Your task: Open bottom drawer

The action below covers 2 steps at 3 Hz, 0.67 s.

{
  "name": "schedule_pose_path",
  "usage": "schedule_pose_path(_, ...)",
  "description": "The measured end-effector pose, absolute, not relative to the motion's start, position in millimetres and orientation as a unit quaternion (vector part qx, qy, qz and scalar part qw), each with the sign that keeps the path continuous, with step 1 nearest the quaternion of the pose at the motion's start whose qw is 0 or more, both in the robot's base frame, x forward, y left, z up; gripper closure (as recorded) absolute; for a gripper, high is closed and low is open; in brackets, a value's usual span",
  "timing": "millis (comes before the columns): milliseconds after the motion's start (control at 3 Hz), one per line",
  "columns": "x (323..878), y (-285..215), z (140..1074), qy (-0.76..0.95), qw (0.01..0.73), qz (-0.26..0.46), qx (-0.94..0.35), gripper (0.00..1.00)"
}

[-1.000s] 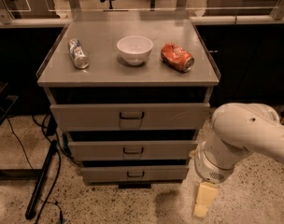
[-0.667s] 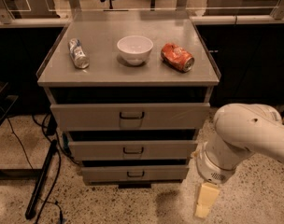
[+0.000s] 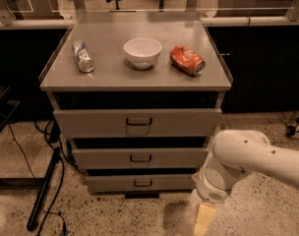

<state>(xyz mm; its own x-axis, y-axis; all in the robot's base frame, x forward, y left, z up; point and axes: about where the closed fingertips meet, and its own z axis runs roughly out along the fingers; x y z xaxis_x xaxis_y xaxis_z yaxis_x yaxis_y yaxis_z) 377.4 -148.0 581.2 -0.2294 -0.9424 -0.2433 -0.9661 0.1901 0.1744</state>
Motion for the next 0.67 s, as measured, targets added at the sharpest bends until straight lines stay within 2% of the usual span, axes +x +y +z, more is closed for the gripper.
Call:
schedule_pose_path(333,393.7,-140.5,542.7,0.772,0.055,0.162,-0.612,0.00)
schedule_pose_path(667,393.8,-140.4,542.6,0.772,0.055,0.162,-0.612,0.00)
